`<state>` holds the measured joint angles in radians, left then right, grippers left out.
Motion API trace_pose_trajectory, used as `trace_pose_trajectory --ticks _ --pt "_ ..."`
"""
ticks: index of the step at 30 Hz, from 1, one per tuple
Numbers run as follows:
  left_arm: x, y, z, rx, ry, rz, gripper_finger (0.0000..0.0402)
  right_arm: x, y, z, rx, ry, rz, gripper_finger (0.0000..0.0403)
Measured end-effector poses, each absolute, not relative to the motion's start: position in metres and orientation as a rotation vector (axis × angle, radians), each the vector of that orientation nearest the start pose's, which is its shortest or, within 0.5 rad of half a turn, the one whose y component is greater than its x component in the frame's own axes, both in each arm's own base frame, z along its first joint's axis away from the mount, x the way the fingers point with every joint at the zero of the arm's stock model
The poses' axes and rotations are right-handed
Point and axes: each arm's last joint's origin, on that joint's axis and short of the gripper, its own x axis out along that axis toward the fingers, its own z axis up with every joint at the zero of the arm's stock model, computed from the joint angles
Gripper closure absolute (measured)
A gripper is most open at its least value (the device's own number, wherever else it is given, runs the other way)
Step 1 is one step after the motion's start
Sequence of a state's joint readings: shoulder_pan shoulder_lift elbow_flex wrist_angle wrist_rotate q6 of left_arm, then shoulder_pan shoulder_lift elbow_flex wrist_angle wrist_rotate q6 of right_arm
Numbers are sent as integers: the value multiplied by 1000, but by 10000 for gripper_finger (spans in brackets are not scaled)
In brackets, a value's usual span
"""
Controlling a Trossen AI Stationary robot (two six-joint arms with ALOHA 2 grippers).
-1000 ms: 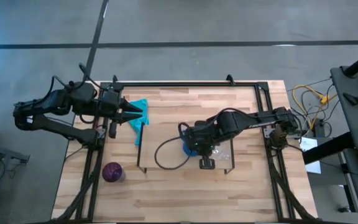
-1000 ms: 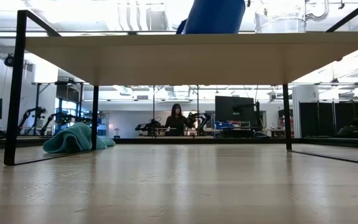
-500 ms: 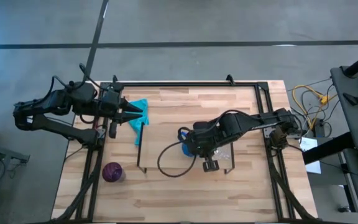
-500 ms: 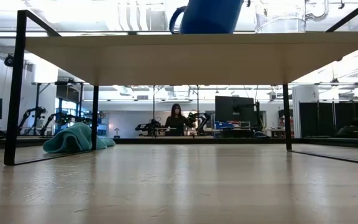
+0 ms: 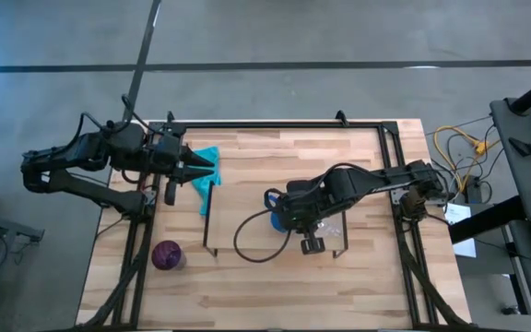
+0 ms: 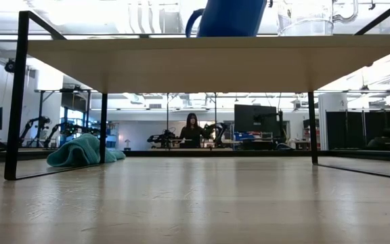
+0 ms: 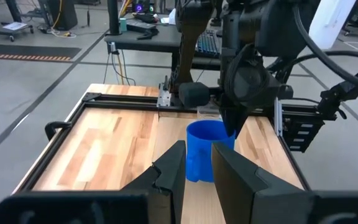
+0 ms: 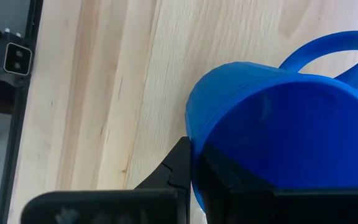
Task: Stack small to large cups/mugs on shelf
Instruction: Put the blue mug on the shelf
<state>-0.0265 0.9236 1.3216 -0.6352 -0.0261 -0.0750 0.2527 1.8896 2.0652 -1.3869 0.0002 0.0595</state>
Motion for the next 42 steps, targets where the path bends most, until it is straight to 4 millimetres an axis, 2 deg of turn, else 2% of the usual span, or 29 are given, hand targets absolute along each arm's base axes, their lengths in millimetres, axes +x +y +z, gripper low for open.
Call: trace_pose_trajectory --ticks 12,42 --pt "157 -3 445 -67 206 7 338 356 93 359 -91 1237 216 391" --pt "157 -3 446 -66 202 7 338 359 87 359 -62 1226 226 390"
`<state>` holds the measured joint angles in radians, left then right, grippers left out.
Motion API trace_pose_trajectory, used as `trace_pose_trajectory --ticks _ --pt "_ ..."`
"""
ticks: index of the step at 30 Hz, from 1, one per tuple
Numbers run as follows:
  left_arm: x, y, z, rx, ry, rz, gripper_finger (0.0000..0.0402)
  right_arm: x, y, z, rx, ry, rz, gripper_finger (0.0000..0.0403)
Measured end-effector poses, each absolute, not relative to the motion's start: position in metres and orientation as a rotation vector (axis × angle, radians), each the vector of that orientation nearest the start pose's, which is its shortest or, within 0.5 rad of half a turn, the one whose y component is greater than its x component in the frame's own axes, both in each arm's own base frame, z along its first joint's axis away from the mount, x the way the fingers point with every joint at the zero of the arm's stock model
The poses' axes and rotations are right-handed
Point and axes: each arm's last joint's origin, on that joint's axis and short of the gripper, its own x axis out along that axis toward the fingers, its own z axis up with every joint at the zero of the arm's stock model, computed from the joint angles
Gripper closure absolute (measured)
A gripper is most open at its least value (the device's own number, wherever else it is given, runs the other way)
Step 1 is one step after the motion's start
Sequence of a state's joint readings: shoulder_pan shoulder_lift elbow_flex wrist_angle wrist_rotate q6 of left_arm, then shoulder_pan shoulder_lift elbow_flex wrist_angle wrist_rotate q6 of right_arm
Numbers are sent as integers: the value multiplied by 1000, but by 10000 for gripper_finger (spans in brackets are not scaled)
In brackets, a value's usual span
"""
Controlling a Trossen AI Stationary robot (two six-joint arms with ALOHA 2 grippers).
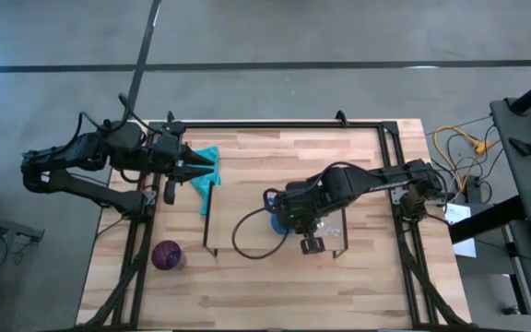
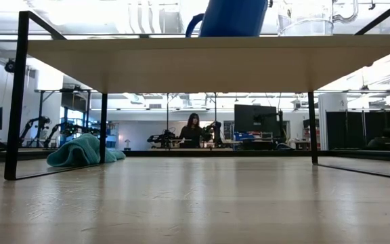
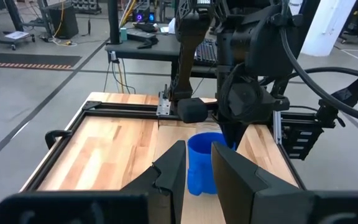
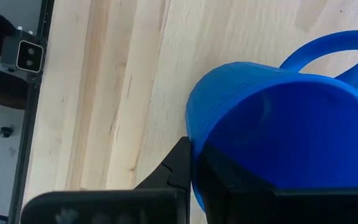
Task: Stack small to large cups/mugs on shelf
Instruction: Put the blue mug on the shelf, then put the purple glass on the shelf
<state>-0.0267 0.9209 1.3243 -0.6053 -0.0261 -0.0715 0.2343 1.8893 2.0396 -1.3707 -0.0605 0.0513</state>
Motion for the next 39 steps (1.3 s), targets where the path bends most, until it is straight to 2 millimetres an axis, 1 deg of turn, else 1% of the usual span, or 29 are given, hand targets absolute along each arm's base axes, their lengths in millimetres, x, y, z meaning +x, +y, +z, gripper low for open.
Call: trace_pose_trajectory --ticks 3,5,8,12,15,18,22,27,31,33,36,39 --pt "157 -3 445 -66 207 7 338 359 84 359 -57 1226 217 386" --pt "157 -3 445 -66 209 7 338 360 80 359 -49 1225 208 376" --pt "157 -3 445 -66 205 7 338 361 76 359 -19 1227 181 351" --pt "156 -3 445 -66 205 7 338 361 76 360 -17 1227 174 314" --pt "157 -3 445 -66 206 7 338 361 76 360 -19 1226 171 297" --pt "156 -3 445 -66 206 7 338 362 76 360 -6 1211 164 290" --pt "157 -3 445 -66 208 7 338 364 77 366 55 1182 129 293" --pt "157 -3 445 -66 211 7 338 363 78 385 148 1113 120 305" --pt "154 -3 445 -72 233 8 338 358 78 412 237 1031 162 313" --pt "150 -3 446 -107 247 10 338 354 79 426 276 985 189 317" --pt "144 -4 441 -185 335 -13 338 347 81 446 295 914 205 322" --pt "138 -7 430 -268 491 -37 338 342 84 455 288 848 221 326"
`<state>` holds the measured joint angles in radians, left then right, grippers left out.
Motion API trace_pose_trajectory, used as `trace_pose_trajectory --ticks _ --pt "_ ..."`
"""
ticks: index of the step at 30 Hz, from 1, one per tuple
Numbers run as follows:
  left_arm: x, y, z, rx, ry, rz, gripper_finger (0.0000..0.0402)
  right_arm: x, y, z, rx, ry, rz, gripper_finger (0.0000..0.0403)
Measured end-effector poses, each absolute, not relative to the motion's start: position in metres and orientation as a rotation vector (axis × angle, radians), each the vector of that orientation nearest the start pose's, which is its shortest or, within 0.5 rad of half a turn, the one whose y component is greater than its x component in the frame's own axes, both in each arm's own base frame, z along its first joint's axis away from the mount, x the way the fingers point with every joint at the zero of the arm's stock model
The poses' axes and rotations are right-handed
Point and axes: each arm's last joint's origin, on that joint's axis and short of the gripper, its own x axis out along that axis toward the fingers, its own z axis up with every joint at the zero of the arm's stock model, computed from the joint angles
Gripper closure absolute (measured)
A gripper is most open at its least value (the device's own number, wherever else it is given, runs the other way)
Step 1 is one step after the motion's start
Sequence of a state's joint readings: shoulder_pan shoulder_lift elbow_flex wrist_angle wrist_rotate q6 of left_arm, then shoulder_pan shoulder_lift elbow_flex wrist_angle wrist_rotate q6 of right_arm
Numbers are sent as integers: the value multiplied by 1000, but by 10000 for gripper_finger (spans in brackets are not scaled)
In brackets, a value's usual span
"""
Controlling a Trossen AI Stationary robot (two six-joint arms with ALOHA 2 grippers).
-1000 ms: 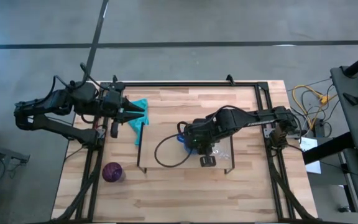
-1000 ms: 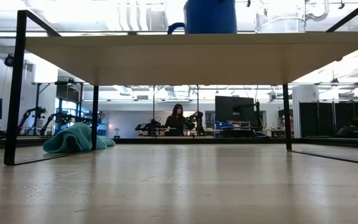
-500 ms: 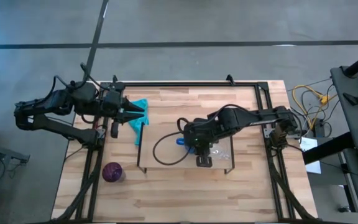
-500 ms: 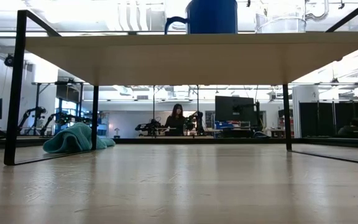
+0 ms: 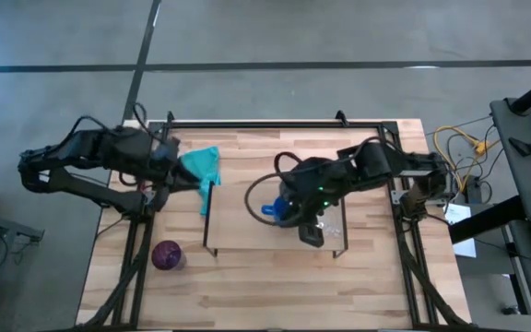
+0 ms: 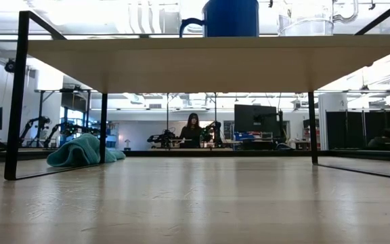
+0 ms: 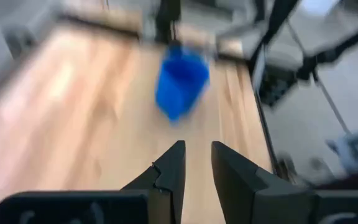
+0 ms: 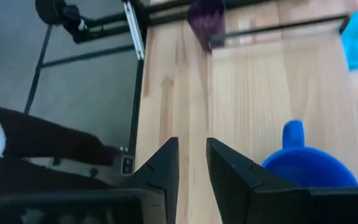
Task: Stack small to large cups/mugs on shelf
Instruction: Put the purple glass on the shelf
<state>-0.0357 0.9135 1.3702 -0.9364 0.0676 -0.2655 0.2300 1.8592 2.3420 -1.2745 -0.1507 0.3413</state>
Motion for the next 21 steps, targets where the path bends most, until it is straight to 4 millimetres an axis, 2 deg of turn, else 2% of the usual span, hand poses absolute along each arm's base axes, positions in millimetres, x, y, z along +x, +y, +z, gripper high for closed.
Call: trace_pose_trajectory --ticks 5,14,21 --pt "125 -12 414 -360 714 -61 338 338 94 456 267 842 234 334" --pt "106 -18 390 -406 1089 -48 338 333 112 456 315 856 253 334" --pt "119 -35 372 -373 1240 -176 338 334 119 455 306 853 270 333"
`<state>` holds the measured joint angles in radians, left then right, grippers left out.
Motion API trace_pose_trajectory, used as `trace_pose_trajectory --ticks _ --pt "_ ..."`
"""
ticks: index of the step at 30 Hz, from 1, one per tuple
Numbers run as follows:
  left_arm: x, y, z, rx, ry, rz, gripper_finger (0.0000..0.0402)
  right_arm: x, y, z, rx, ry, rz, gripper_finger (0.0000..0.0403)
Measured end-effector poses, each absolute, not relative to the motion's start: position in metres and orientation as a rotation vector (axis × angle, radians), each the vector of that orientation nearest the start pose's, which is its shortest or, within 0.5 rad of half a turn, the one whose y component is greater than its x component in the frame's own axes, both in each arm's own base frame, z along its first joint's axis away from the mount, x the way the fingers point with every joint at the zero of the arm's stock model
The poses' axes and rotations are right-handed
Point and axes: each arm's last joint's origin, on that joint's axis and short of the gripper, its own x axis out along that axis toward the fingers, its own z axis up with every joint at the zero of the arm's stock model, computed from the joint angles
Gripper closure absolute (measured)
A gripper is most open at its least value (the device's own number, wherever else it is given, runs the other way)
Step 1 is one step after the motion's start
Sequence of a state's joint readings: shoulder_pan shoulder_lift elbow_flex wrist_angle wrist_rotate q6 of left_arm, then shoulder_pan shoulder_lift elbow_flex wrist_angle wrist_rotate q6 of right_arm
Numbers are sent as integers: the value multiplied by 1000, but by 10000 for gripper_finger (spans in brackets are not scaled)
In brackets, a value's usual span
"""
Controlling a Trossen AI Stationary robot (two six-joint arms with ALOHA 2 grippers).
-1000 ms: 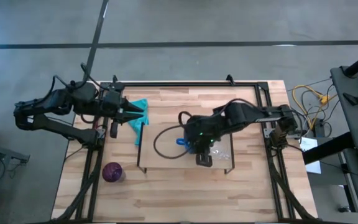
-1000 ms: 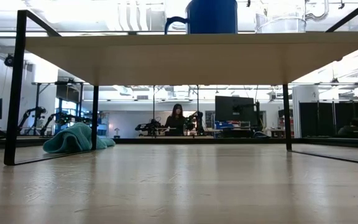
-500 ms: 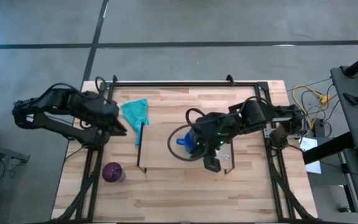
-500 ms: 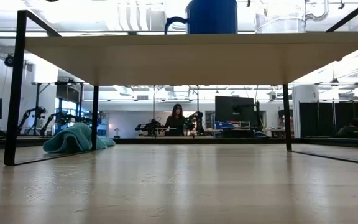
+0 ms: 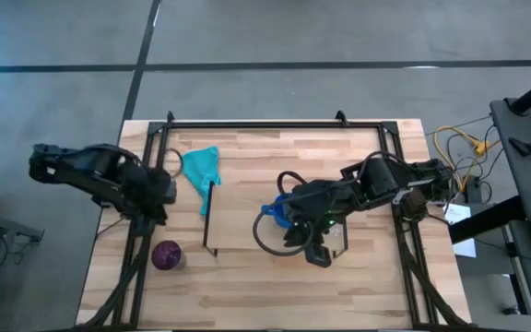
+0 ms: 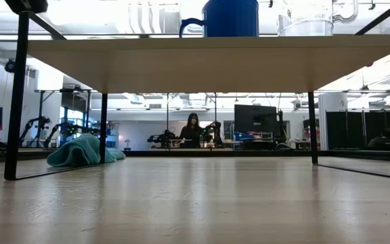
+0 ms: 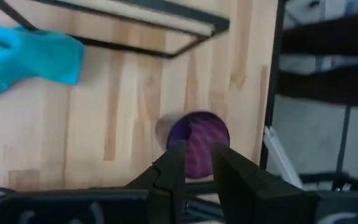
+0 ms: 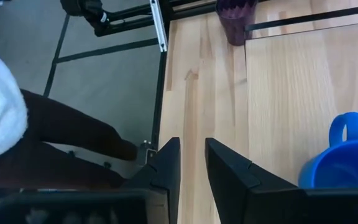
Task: Stack small to large cups/mugs on shelf
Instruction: Put the purple glass on the shelf
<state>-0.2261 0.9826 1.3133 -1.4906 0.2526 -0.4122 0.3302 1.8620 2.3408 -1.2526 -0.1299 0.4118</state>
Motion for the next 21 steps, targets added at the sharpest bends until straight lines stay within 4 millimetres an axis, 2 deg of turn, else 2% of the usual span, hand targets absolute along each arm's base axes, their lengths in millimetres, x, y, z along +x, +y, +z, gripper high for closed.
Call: trace_pose_trajectory --ticks 5,10,15,21 --pt "131 -53 355 -283 1348 -242 338 336 120 453 312 855 268 332" --pt "138 -73 330 -144 1435 -252 338 337 120 452 346 863 251 335" --pt "145 -88 310 -18 1428 -228 338 337 121 452 353 865 250 337" --pt "155 -99 292 19 1403 -229 338 336 121 452 363 866 247 339"
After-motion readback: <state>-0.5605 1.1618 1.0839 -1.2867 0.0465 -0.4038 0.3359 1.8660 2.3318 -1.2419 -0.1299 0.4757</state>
